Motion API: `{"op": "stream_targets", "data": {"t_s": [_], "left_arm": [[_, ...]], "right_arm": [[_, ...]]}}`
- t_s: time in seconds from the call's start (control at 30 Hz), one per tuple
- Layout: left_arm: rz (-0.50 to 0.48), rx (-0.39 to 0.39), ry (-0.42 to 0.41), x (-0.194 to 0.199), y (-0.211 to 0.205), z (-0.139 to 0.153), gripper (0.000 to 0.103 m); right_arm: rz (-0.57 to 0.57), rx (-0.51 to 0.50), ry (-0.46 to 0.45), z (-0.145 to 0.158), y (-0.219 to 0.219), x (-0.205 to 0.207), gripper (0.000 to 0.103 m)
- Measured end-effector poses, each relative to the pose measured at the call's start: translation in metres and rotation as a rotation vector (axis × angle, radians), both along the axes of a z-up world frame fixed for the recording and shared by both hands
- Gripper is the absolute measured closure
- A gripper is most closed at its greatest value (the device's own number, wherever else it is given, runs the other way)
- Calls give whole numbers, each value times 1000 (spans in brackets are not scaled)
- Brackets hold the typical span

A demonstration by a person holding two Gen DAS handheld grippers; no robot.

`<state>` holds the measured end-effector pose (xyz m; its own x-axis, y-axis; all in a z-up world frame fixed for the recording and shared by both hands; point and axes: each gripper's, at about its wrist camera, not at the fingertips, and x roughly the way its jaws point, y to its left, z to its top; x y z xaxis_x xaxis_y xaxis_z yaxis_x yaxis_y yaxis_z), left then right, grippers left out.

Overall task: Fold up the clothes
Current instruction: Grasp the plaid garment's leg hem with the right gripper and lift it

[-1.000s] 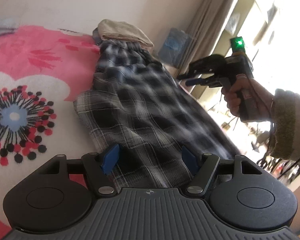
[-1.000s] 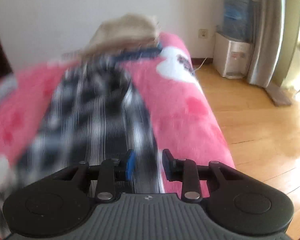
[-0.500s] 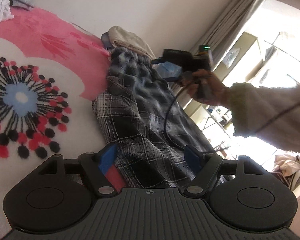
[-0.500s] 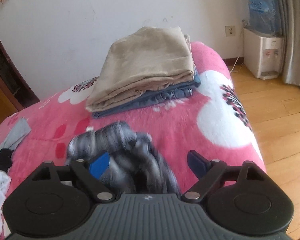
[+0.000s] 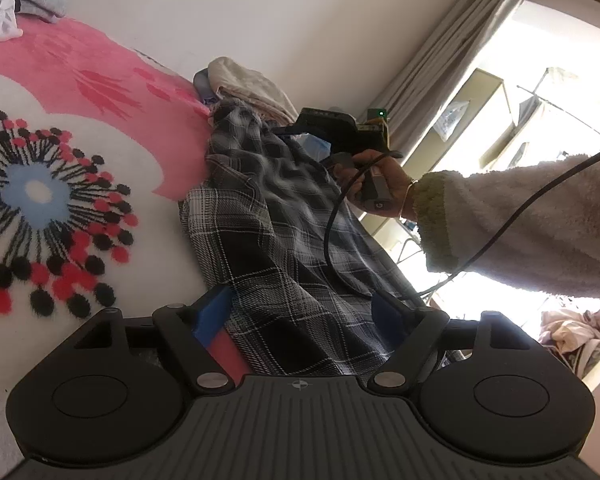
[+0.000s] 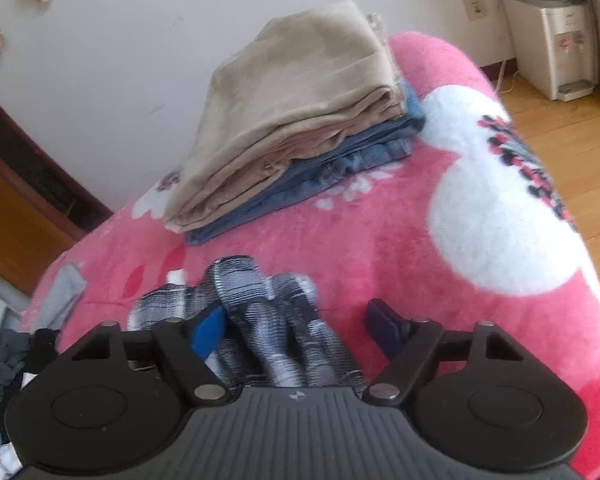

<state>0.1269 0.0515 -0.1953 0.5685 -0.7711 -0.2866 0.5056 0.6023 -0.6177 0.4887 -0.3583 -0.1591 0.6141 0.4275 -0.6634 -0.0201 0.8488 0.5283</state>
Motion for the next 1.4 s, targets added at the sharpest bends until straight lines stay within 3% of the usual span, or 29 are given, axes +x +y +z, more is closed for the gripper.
{"op": "stream_targets", "data": {"t_s": [0.13,0.2,0.3,0.47,0.8,0.97,1.17,1.3,1.4], "left_arm": [[1,0,-1,0,0,0,25],[1,1,-1,0,0,0,25],[2,1,-1,1,0,-1,25],[2,9,-3,1,-1,0,25],[18,102,-14,1,-11,6,25],[72,198,-5,-5,-15,19,25],[179,206,39,-24,15,51,25],[233,198,36,-47,34,79,25],[241,183,49,-68,39,92,25]], "right_arm": [[38,-19,11,0,6,2,42],[53,-37,10,1,10,1,59],[96,-86,-30,8,21,-5,73],[107,-120,-140,30,26,-24,78],[211,-45,-263,98,34,-85,80],[255,19,-332,134,33,-142,80],[358,71,-406,172,37,-236,80],[497,-8,-437,188,49,-323,80],[624,-183,-456,186,64,-399,80]]}}
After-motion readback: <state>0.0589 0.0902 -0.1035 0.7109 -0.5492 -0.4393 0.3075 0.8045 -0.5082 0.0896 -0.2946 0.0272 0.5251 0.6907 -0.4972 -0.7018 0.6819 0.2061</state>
